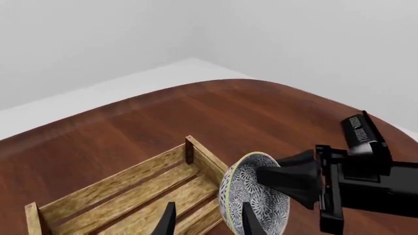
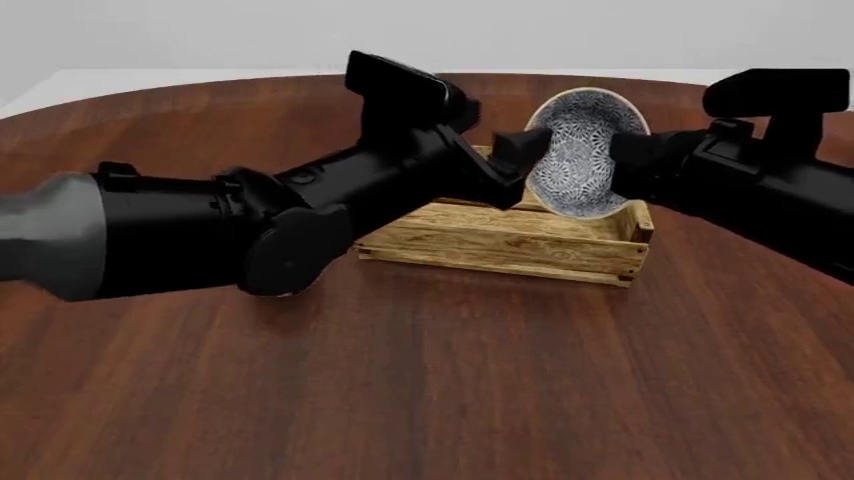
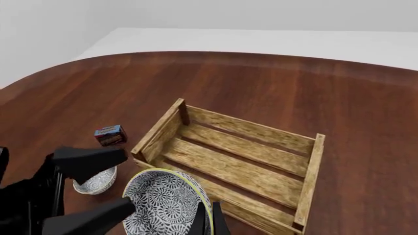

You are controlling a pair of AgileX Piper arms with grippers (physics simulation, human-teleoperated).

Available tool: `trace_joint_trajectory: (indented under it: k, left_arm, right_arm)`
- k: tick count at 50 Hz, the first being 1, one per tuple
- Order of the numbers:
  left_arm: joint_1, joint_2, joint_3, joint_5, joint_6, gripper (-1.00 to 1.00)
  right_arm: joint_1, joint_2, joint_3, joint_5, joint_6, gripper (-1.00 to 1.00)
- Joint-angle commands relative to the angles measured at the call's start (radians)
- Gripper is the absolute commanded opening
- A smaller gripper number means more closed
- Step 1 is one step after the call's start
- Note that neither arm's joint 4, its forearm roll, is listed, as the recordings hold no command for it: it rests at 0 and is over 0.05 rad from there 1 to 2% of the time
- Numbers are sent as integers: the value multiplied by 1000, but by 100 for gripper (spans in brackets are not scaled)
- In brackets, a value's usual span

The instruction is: Stack the right bowl on the left bowl and place them in the tray.

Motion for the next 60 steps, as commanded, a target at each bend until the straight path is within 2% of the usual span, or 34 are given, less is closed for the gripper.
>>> trace_joint_trajectory:
  k: [1,37,38,60]
  left_arm:
    - [-6,62,-28,-14,-12,100]
    - [17,210,-93,-41,-72,100]
    - [20,211,-95,-42,-86,-100]
    - [14,159,-62,-52,-78,-100]
  right_arm:
    - [9,-2,-4,-4,6,-100]
    - [11,-9,-3,1,0,-100]
    - [11,-8,-3,1,1,-100]
    - [14,-10,-2,1,-1,-100]
